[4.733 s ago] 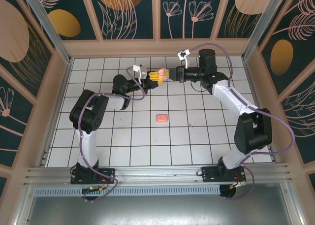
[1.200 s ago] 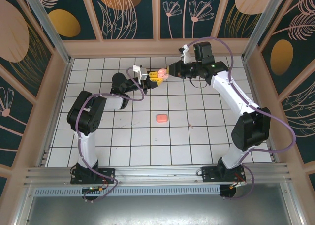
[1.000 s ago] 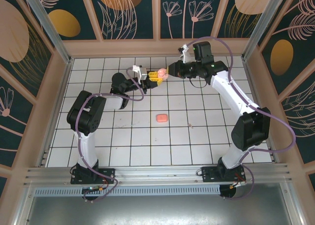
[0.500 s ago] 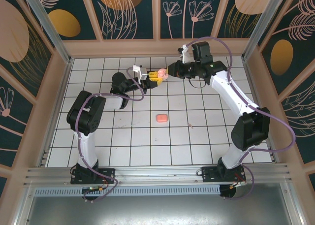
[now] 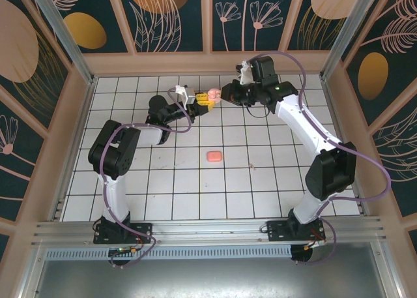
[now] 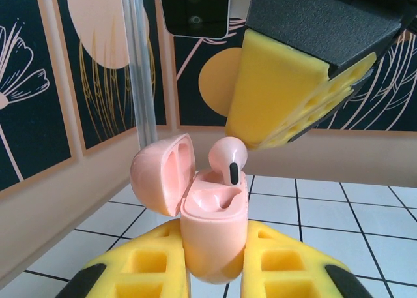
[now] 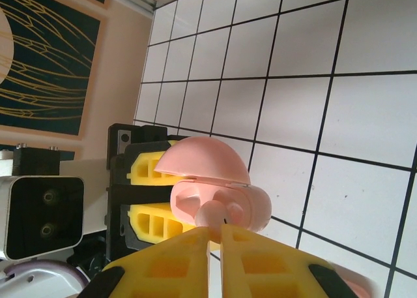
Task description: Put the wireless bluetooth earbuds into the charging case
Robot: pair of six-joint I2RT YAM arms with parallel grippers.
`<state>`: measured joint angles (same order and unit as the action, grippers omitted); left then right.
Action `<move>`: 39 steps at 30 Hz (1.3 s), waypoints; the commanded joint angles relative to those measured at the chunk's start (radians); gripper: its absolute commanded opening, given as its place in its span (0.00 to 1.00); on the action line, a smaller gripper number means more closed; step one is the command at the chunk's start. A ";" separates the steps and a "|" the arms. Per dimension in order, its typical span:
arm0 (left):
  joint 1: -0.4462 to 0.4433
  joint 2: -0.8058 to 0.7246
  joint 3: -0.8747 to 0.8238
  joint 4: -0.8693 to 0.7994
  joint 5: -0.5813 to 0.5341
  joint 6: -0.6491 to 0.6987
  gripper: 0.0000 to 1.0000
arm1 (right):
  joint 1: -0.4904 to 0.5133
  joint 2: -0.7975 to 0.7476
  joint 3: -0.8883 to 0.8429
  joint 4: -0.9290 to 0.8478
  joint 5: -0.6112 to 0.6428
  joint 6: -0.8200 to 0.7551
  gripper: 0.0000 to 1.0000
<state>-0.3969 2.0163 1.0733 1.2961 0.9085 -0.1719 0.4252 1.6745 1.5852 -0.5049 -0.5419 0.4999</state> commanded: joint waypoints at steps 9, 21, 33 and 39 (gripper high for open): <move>-0.007 -0.038 0.016 0.006 0.024 0.018 0.12 | 0.031 0.014 0.010 0.005 0.002 0.006 0.19; -0.007 -0.049 0.008 0.006 0.037 0.016 0.12 | 0.023 0.038 0.016 0.047 0.025 -0.008 0.16; -0.007 -0.048 0.002 -0.003 0.039 0.024 0.12 | -0.015 -0.054 -0.044 0.104 -0.025 -0.024 0.32; -0.007 -0.048 -0.021 0.024 0.064 0.028 0.11 | -0.091 -0.141 -0.118 0.064 -0.054 -0.017 0.33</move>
<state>-0.4000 2.0094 1.0691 1.2755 0.9363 -0.1608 0.3653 1.5959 1.4857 -0.4358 -0.5735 0.4850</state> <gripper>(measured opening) 0.156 0.334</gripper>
